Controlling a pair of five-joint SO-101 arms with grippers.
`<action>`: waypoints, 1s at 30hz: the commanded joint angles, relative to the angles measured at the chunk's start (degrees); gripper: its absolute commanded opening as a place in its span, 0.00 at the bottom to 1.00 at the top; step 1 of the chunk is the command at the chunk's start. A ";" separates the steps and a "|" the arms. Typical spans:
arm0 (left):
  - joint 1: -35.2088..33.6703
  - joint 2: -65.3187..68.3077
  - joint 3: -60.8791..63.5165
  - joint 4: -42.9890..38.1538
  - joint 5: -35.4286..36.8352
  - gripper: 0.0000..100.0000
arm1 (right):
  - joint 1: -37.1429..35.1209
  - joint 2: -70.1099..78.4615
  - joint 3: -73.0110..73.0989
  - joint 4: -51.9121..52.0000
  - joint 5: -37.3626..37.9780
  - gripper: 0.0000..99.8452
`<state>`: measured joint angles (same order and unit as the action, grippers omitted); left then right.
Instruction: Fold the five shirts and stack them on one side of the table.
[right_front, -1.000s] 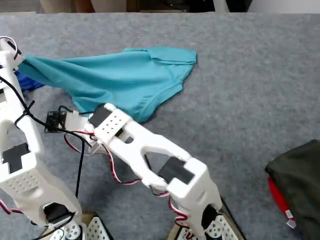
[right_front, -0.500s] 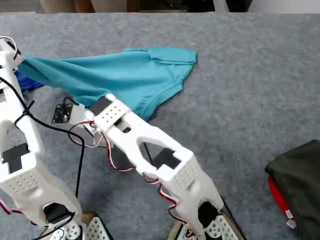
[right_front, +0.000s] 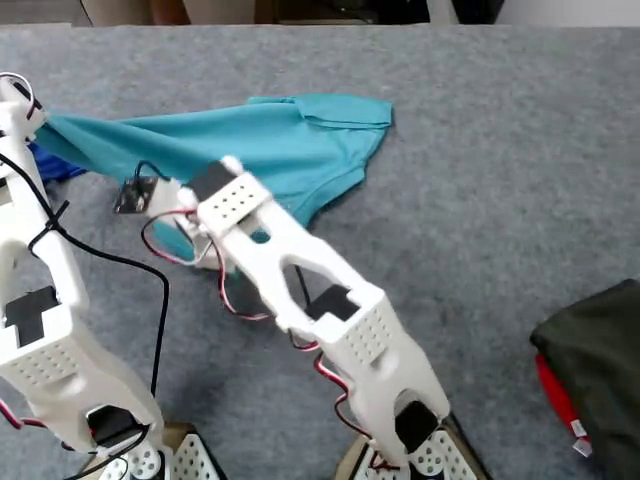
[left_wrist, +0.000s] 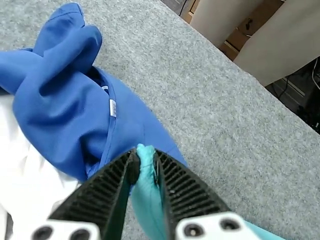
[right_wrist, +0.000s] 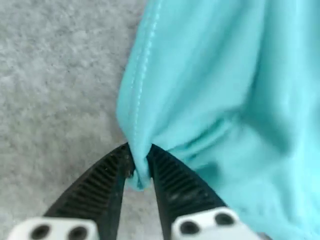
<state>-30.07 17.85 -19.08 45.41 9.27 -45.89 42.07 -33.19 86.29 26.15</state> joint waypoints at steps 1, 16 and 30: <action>-0.88 -0.66 -0.26 -0.88 0.09 0.02 | 2.07 -5.14 -7.78 4.92 -0.53 0.00; 7.12 -15.16 -3.78 15.91 3.78 0.02 | 14.46 -27.30 -32.48 15.91 -1.32 0.00; 11.16 -52.44 -3.87 34.02 3.43 0.02 | 19.74 -66.42 -32.13 15.82 2.37 0.00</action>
<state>-19.34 -25.76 -20.48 77.32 12.53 -28.40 -17.45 -63.43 101.49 28.26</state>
